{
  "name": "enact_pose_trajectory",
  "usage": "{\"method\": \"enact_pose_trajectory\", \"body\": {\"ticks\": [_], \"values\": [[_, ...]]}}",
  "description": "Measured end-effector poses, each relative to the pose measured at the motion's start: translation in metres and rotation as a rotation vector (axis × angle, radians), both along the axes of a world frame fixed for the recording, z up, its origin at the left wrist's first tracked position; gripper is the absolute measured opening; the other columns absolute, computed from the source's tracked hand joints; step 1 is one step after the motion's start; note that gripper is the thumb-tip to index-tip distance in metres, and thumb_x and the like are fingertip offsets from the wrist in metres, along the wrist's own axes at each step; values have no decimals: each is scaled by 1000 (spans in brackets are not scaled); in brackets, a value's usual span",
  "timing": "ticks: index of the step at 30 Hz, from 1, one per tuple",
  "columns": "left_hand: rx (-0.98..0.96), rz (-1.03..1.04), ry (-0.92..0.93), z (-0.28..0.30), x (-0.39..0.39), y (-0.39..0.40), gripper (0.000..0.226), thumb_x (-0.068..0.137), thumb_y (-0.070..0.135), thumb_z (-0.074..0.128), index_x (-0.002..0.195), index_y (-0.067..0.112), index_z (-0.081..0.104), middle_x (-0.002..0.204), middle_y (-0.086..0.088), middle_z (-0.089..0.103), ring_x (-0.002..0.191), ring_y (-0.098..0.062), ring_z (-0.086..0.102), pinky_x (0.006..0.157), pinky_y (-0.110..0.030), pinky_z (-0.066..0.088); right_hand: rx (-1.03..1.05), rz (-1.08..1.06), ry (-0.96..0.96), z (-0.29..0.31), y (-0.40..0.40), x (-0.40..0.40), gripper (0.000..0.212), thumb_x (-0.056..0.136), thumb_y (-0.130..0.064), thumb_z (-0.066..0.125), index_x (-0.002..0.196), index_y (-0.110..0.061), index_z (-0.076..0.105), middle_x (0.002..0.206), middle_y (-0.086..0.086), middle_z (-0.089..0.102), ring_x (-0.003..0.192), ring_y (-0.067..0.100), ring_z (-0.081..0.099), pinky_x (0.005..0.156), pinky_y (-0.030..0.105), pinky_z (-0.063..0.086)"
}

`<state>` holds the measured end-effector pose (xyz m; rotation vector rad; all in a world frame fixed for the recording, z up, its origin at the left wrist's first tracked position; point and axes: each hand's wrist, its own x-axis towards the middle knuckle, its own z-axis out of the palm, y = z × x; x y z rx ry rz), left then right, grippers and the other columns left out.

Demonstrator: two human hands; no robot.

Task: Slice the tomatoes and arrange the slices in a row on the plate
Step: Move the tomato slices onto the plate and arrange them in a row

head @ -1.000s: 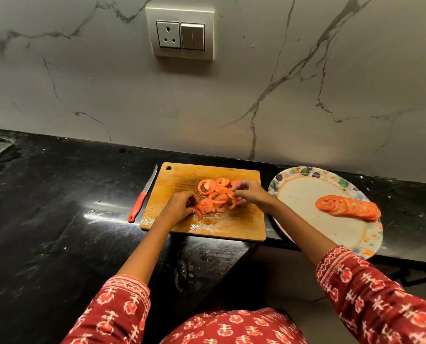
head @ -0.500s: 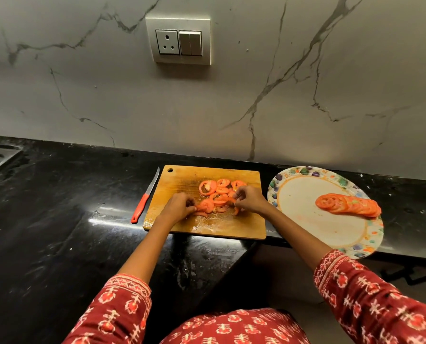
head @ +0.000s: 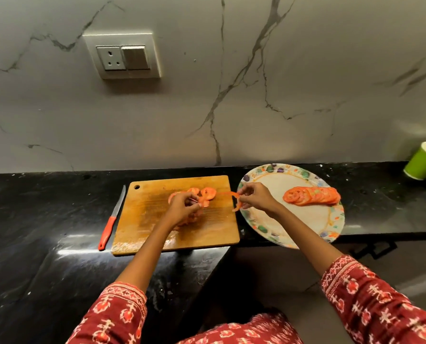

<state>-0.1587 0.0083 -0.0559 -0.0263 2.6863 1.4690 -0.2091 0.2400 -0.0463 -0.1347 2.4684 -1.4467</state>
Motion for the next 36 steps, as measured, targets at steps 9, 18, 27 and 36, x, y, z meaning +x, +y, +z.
{"method": "enact_pose_trajectory", "body": {"ticks": [9,18,27,36], "values": [[-70,-244,-41,-24,-53,102,14,83,11,66,95,5,64,81,-6,63,63,-3,57,63,-26,51,111,-233,-52,-1,100,2,16,84,6,59,100,4,62,86,18,63,66,19,63,62,22,55],[-173,-334,-57,-31,-98,178,8,86,16,62,93,13,65,96,-6,66,86,-16,57,78,-34,48,203,-405,-83,-1,142,-23,17,83,4,59,99,2,64,79,8,63,78,24,64,69,28,54],[-251,-373,-53,-34,-122,218,18,85,20,64,100,11,67,104,-9,66,94,-22,59,79,-34,49,411,-368,15,-6,150,-43,16,82,2,60,94,0,72,99,15,70,92,24,63,72,21,43],[-279,-369,-5,-35,-118,234,30,89,20,59,118,13,55,103,-9,67,94,-22,61,71,-30,47,478,-322,34,-2,159,-48,18,84,2,57,95,-1,72,100,14,69,95,23,62,77,22,46]]}}
